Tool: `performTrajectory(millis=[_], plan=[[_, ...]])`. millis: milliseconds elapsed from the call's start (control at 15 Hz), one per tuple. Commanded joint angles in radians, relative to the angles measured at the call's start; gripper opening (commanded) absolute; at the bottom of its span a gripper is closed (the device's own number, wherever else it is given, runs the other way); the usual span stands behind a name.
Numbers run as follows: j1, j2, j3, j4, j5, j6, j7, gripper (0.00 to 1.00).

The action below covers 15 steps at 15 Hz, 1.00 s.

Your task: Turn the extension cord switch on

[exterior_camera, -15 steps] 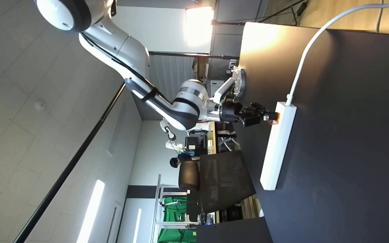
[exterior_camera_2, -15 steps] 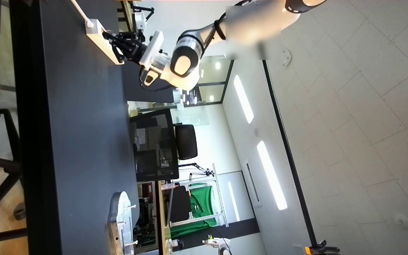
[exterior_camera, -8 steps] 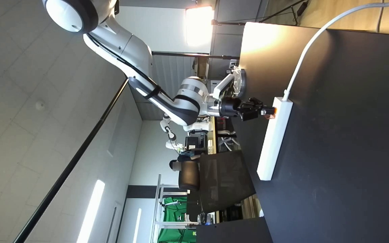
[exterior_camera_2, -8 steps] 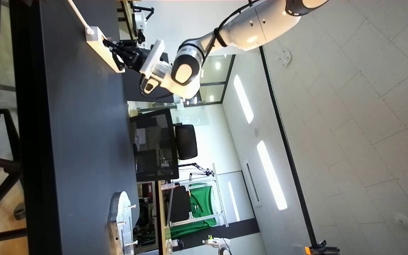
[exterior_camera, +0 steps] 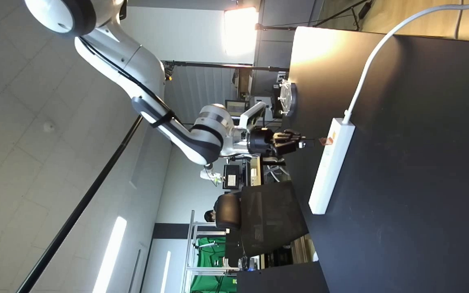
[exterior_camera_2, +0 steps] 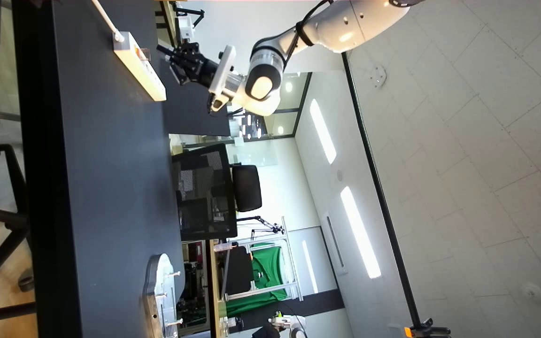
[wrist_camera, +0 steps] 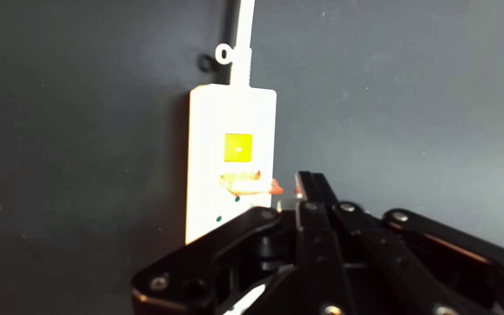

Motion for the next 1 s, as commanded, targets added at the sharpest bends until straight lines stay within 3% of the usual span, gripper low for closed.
performTrajectory(millis=[0,267,333,467,667,933], plan=[[0.060,-0.136,0.001,-0.049,-0.036,-0.047,0.004,0.00],[0.128,-0.217,-0.013,-0.070,-0.064,-0.054,0.020,0.00],[0.157,-0.232,-0.030,-0.083,-0.104,-0.032,0.054,0.26],[0.201,-0.251,-0.058,-0.104,-0.186,0.000,0.127,0.32],[0.241,-0.275,-0.089,-0.153,-0.261,0.107,0.248,0.52],[0.263,-0.300,-0.118,-0.232,-0.277,0.296,0.401,0.80]])
